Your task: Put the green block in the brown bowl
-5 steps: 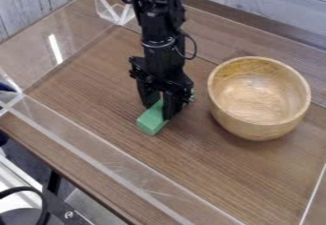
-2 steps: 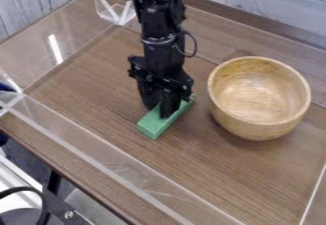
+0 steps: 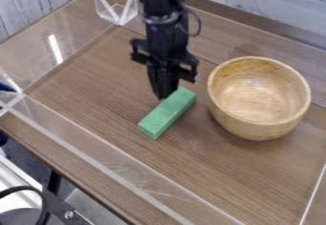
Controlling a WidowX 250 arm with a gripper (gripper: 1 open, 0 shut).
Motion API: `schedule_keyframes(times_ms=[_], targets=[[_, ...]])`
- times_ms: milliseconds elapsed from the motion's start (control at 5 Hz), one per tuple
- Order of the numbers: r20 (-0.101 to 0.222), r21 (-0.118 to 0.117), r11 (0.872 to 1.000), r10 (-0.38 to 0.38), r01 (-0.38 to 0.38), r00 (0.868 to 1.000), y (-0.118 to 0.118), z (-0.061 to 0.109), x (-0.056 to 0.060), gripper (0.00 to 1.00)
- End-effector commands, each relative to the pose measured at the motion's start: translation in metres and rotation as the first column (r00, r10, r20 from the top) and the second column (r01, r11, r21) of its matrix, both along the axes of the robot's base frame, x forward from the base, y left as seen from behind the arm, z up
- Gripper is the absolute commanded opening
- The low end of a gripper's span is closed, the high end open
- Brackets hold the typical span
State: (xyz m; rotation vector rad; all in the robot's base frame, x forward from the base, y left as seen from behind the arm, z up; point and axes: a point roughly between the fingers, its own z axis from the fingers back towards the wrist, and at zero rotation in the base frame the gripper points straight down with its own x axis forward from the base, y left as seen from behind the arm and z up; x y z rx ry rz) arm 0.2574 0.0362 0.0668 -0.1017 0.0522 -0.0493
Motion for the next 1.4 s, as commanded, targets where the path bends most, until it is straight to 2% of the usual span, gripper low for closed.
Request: schedule_keyframes(times_ms=[0, 200, 600, 800, 1200], targets=[[0.095, 0.003, 1.000, -0.003, 0.003, 0.995, -0.004, 0.038, 0.022, 0.00], [0.077, 0.010, 1.000, -0.015, 0.014, 0.997, -0.004, 0.032, 0.020, 1.00], [0.034, 0.028, 0.998, -0.051, 0.050, 0.998, -0.006, 0.017, 0.013, 1.00], [0.013, 0.045, 0.996, -0.074, 0.073, 0.997, -0.005, 0.006, 0.008, 1.00], [-0.036, 0.064, 0.991, -0.111, 0.113, 0.993, -0.008, -0.019, 0.001, 1.00]])
